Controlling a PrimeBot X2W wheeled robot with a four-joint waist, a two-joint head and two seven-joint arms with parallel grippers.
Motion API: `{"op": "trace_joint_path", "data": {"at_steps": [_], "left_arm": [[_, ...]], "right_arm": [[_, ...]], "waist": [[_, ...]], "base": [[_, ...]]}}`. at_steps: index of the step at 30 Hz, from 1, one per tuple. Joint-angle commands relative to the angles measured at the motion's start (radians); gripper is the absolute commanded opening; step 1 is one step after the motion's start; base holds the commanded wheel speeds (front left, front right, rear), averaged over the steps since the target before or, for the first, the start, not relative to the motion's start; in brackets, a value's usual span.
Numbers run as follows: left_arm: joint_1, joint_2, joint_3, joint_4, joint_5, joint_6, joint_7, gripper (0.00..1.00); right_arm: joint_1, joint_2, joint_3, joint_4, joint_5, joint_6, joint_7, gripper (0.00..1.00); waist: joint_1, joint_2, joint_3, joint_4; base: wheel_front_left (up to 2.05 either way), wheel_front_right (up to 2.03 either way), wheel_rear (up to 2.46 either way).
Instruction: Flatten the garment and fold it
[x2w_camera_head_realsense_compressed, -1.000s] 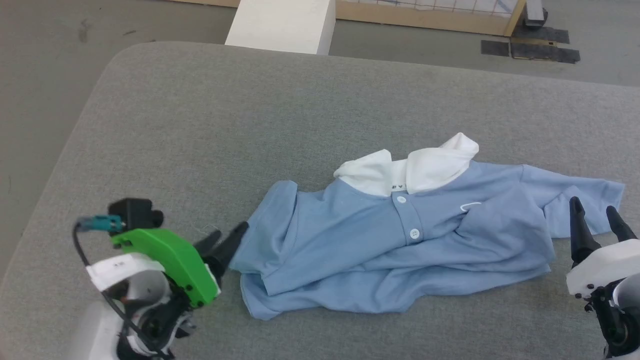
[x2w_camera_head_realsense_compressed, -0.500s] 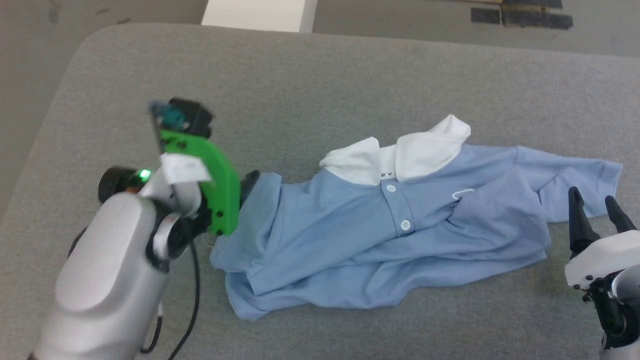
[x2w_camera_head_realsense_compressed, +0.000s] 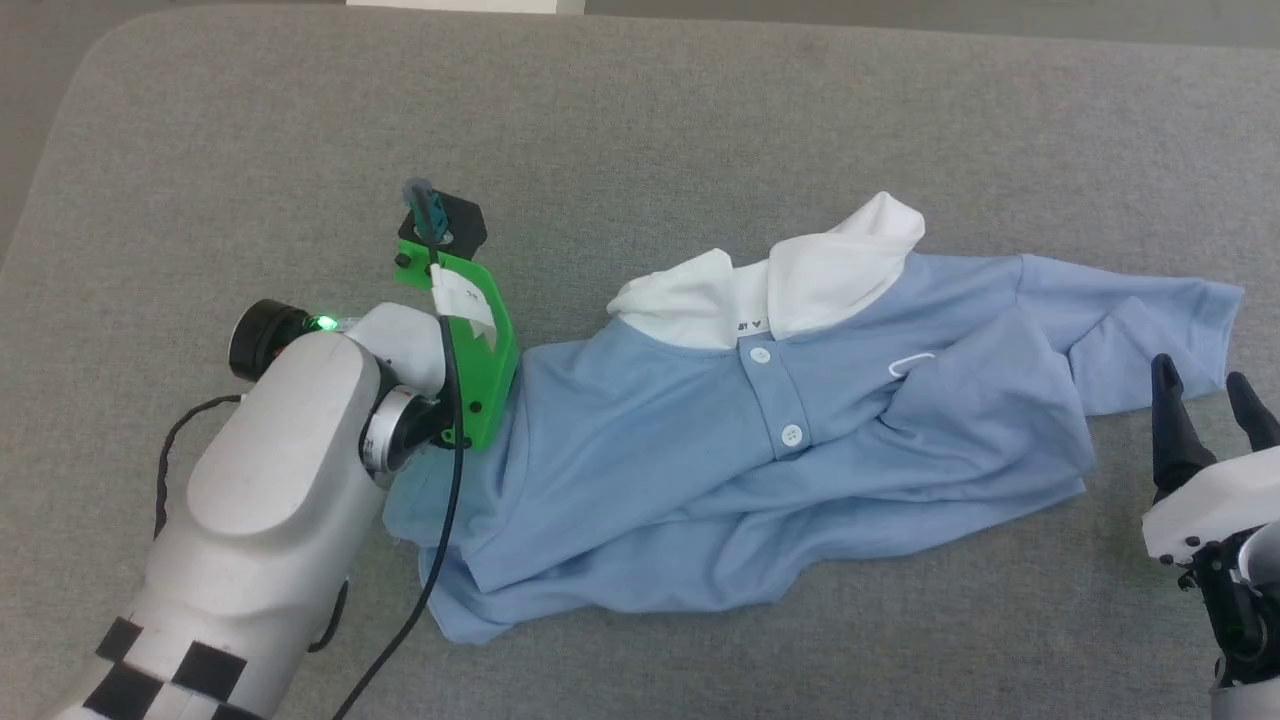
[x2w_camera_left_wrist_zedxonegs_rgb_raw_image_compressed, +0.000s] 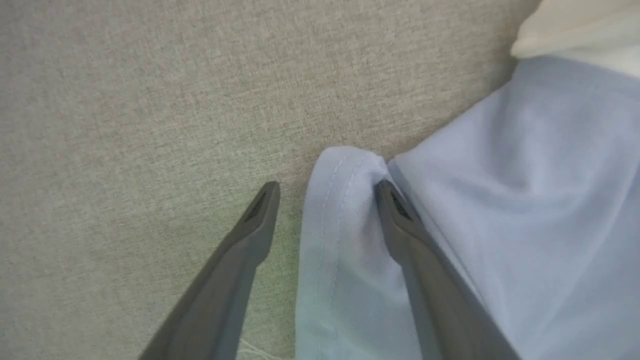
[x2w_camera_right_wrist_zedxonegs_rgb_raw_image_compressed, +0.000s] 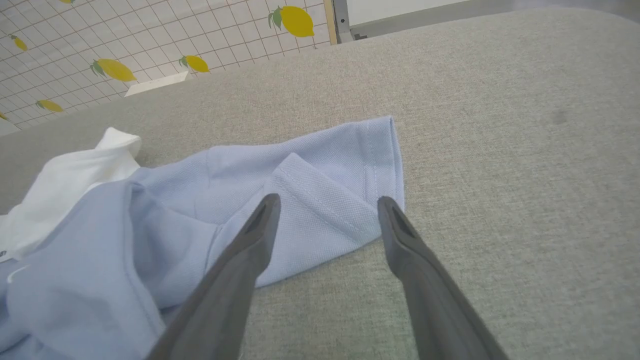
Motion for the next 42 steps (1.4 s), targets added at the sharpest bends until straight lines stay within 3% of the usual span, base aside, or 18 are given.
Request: {"op": "trace_joint_path", "data": {"at_steps": [1,9,10,11,20,25,32,37,42], "left_arm": [[-0.022,0.0,-0.01,0.024,0.012,-0.004,0.007,1.0],[-0.026,-0.03,-0.019,0.155,-0.021,-0.022,0.026,1.0],[-0.024,-0.036,-0.016,0.169,-0.033,-0.026,0.028,0.37],[-0.022,-0.04,-0.014,0.177,-0.041,-0.029,0.028,0.0],[-0.01,-0.071,0.048,0.177,-0.129,-0.043,-0.032,0.0],[0.013,-0.076,0.132,0.1,-0.201,-0.033,-0.11,0.0],[0.078,-0.045,0.208,-0.08,-0.245,0.001,-0.162,0.0],[0.126,-0.022,0.239,-0.228,-0.253,0.038,-0.169,0.0],[0.16,-0.01,0.252,-0.336,-0.257,0.062,-0.167,0.0]], "right_arm": [[-0.021,-0.001,0.002,-0.007,0.004,-0.001,0.004,1.0],[-0.03,-0.002,0.015,-0.007,0.01,-0.001,0.006,1.0],[-0.03,-0.004,0.016,-0.006,0.011,-0.001,0.006,1.0],[-0.03,-0.004,0.015,-0.006,0.011,-0.001,0.005,1.0],[-0.018,-0.012,0.007,0.005,0.01,-0.001,0.011,1.0],[-0.037,-0.055,-0.012,-0.018,0.01,-0.001,0.067,1.0],[-0.139,-0.19,-0.006,-0.058,-0.027,-0.001,0.369,1.0],[-0.229,-0.312,0.074,-0.054,-0.042,-0.001,0.6,1.0],[-0.284,-0.394,0.16,-0.048,-0.018,-0.001,0.75,1.0]], "waist": [[0.0,0.0,0.008,-0.002],[0.0,0.0,0.022,-0.005],[0.0,0.0,0.023,-0.005],[0.0,0.0,0.023,-0.004],[0.0,0.0,-0.01,0.004],[0.0,0.0,-0.034,-0.002],[0.0,0.0,-0.017,-0.011],[0.0,0.0,0.035,0.001],[0.0,0.0,0.092,0.024]], "base": [[0.0,0.0,0.0],[0.0,0.0,0.0],[0.0,0.0,0.0],[0.0,0.0,0.0],[0.0,0.0,0.0],[0.0,0.0,0.0],[0.0,0.0,0.0],[0.0,0.0,0.0],[0.0,0.0,0.0]]}}
